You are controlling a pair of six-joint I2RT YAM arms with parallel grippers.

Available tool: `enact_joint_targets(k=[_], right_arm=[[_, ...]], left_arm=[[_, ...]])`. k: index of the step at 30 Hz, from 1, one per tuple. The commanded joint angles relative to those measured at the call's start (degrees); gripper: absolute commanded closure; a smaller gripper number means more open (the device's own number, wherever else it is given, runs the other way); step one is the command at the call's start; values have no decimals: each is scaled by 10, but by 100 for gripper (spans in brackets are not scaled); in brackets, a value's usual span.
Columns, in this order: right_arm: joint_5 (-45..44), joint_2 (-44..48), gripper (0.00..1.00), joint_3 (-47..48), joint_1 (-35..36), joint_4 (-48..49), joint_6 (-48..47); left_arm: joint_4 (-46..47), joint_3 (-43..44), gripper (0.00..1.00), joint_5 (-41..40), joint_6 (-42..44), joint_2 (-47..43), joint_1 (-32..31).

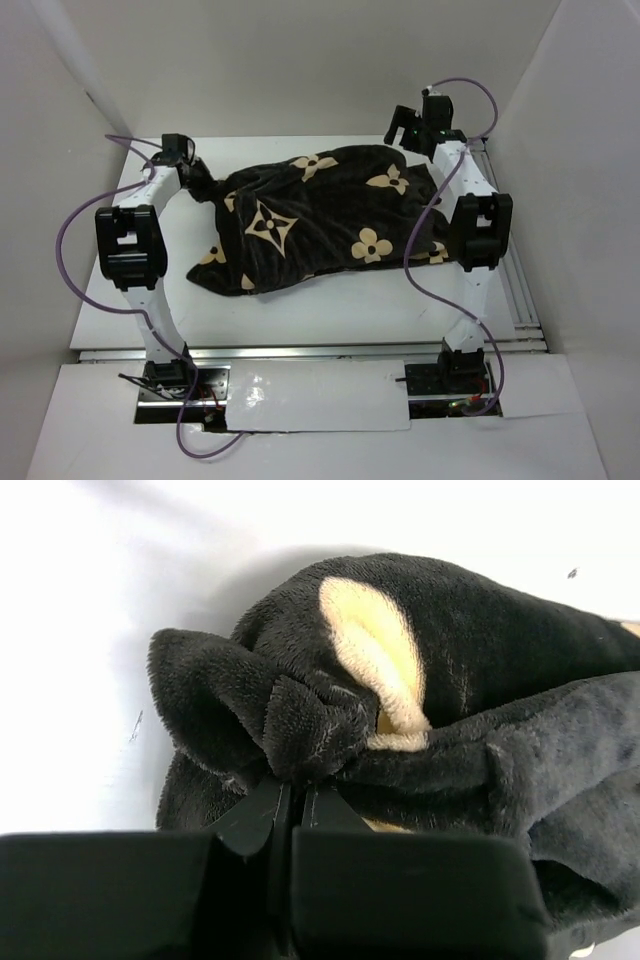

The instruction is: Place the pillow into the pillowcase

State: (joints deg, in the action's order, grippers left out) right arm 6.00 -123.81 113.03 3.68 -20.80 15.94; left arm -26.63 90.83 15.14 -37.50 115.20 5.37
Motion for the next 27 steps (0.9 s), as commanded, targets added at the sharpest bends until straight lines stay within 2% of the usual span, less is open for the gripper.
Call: enact_joint_targets(k=[1,6,9,10,11,12,13,14,15,16,18,19,21,24,26,27], right_arm=[[36,-39,0,53,-6,-18,24],[66,-106,0,67,-1,6,47],[92,-127,0,50,-1,51,69],[108,-135,14,50,-1,57,69],[126,-143,33,65,-1,62,69],[161,-161,63,82,-1,54,64],[168,-171,100,146,-1,39,64],[169,-176,100,183,-1,28,57],[157,-176,100,223,-1,13,45],[143,-167,100,281,-1,13,45],[88,-129,100,293,-1,48,40],[72,-74,100,275,-15,98,48],[65,-18,100,254,-31,152,48],[73,83,100,194,-68,237,41],[73,162,100,104,-98,280,23],[89,215,100,66,-110,298,15]], left_arm=[[15,30,100,-8,0,-3,-10],[62,-22,100,-20,19,-39,-10],[62,-8,100,-26,27,-38,-10],[62,0,100,-15,34,-38,-10],[62,10,100,-7,34,-23,-10],[62,48,100,-1,39,-16,-10],[32,78,100,-1,44,-6,-10],[12,114,100,-7,44,4,-10],[-13,208,100,-12,54,24,-10],[-38,259,100,-24,62,34,-10],[-99,354,100,-31,80,40,-10],[-110,430,100,-36,80,45,-1],[-116,476,100,-36,86,26,11],[-94,474,100,-30,75,-54,47],[-62,386,100,-67,88,-148,61],[-41,281,100,-79,95,-184,61]])
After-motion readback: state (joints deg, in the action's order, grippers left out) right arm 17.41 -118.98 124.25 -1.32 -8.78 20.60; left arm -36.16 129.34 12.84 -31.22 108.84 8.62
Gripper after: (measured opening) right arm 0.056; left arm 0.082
